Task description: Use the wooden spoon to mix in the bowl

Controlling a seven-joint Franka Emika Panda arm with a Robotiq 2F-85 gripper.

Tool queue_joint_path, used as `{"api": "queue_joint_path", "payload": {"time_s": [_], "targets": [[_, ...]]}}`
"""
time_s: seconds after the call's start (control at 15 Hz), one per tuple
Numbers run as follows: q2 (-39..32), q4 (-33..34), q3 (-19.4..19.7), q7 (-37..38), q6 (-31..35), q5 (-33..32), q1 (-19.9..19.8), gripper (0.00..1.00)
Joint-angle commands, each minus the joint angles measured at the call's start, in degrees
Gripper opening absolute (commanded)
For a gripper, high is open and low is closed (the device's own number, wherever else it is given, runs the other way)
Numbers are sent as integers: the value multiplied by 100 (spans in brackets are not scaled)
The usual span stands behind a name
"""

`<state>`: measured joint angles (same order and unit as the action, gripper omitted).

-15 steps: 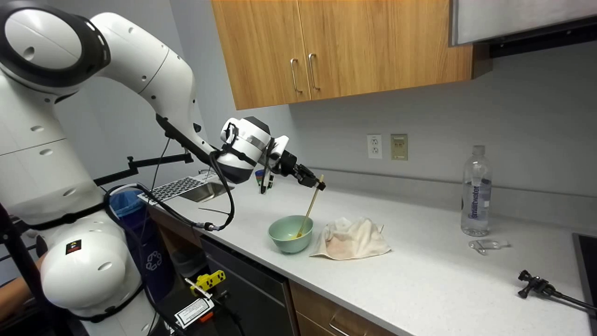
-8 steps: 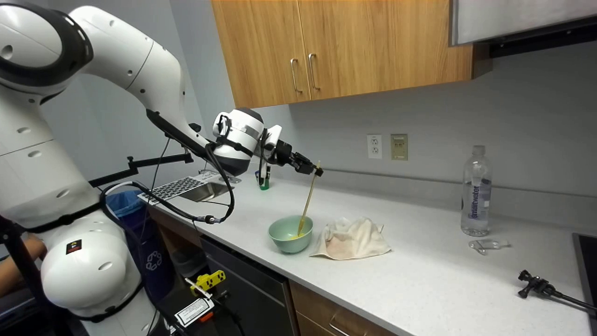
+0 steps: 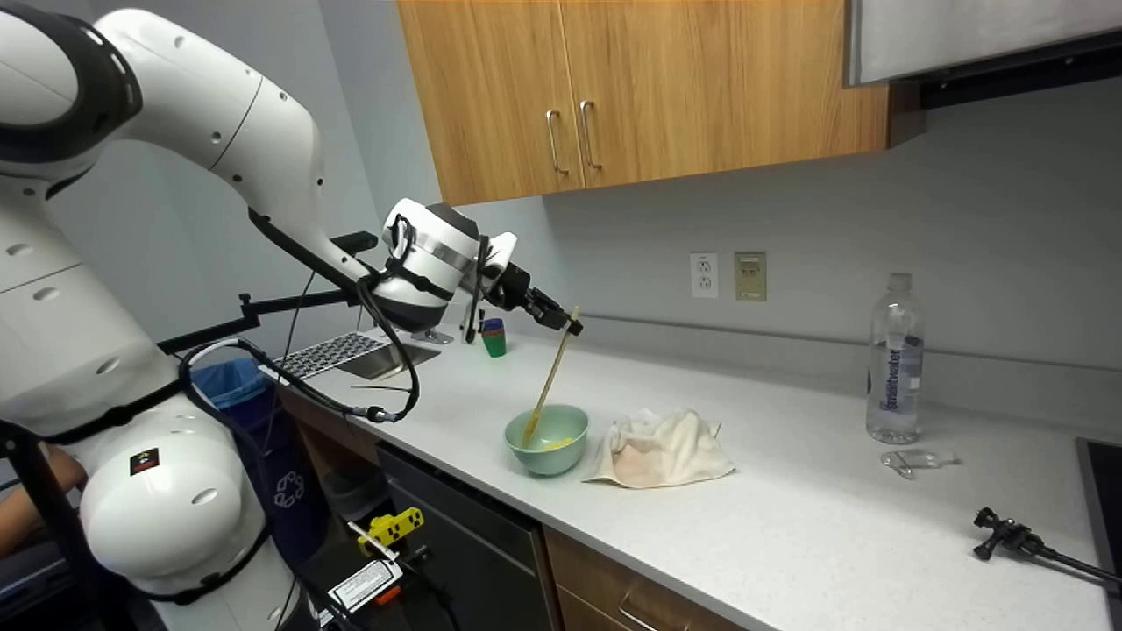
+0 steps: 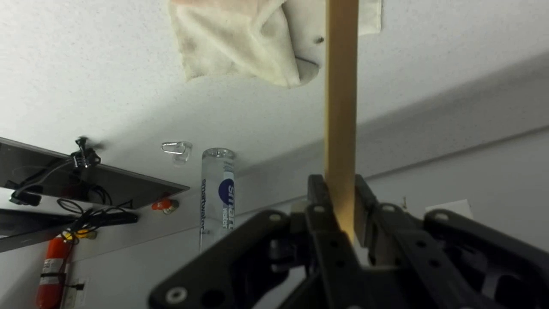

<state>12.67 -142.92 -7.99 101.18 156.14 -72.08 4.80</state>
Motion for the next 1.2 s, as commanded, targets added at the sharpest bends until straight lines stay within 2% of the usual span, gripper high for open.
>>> {"api": "queue_joint_path", "payload": {"time_s": [0.0, 0.33, 0.73, 1.13], "targets": [[130, -195, 23, -194, 50, 185, 43, 4], [-220, -83, 19, 431, 86, -242, -83, 4], [-543, 136, -11, 1564, -121, -1308, -206, 4], [-562, 323, -56, 2774, -894, -2589, -186, 4]]}}
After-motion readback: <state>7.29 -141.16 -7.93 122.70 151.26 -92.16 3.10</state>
